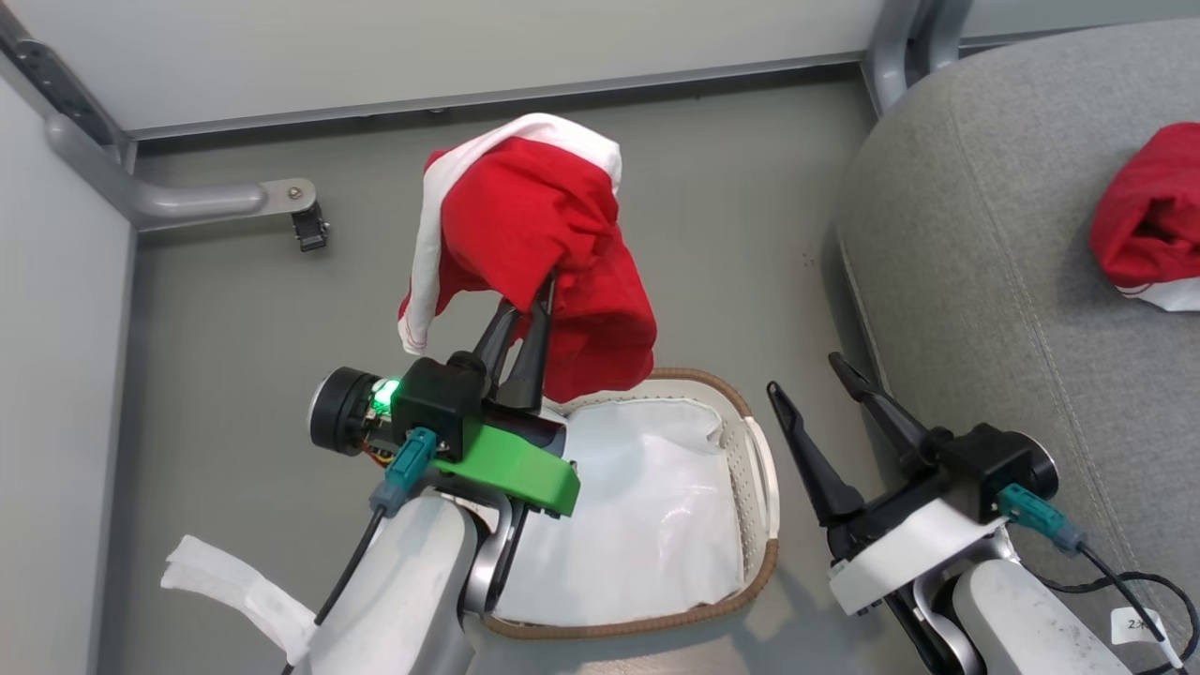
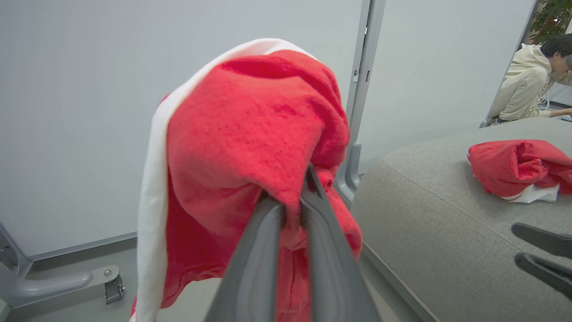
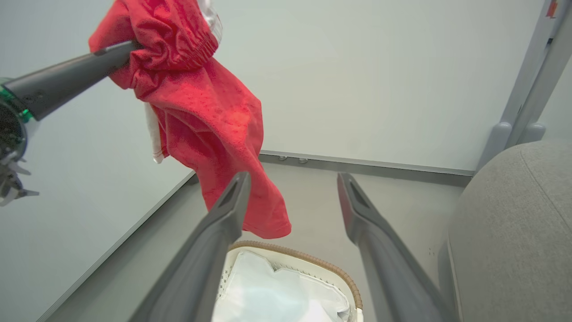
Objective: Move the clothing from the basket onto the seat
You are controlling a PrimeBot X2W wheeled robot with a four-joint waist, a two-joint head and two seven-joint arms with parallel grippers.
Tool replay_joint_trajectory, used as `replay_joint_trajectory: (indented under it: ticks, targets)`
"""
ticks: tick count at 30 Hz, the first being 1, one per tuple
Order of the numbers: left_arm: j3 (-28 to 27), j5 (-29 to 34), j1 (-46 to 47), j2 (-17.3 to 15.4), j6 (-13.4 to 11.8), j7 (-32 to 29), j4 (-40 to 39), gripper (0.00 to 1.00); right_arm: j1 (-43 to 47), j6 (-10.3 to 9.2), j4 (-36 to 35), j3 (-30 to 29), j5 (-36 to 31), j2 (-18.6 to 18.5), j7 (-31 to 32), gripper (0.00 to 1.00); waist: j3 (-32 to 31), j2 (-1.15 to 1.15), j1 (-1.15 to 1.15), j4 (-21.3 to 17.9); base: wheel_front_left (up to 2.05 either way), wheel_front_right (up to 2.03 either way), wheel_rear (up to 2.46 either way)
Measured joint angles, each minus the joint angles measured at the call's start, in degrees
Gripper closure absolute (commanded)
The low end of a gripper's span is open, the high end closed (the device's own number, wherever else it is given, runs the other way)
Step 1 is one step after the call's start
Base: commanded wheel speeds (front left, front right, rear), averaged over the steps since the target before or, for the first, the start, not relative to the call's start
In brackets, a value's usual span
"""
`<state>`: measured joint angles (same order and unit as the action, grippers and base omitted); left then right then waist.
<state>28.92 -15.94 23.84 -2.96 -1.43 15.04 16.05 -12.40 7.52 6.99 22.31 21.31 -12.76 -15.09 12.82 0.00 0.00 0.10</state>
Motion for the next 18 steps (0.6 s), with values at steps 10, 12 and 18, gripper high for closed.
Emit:
replay_joint_trajectory:
  ticks: [10,12,18]
  targets:
    - [5.4,-3.4,-0.3,0.1,-0.7,0.0,-5.2,1.0,-8.9,0.01,2.5,8.0,-7.3,-1.6,0.0,0.0,-0.8,0.0,0.0,3.6,0.0,0.0,0.0]
    - [6.8,-4.4,-0.2,0.1,-0.9,0.0,-5.7,1.0,-11.1,0.01,3.6,9.9,-8.5,-1.6,0.0,0.0,-0.7,0.0,0.0,4.4,0.0,0.0,0.0]
    - [11.8,-8.3,0.1,0.1,-0.9,0.0,-6.7,1.0,-16.3,0.01,10.2,11.8,-11.6,-0.5,0.0,0.0,-0.6,0.0,0.0,7.5,0.0,0.0,0.0]
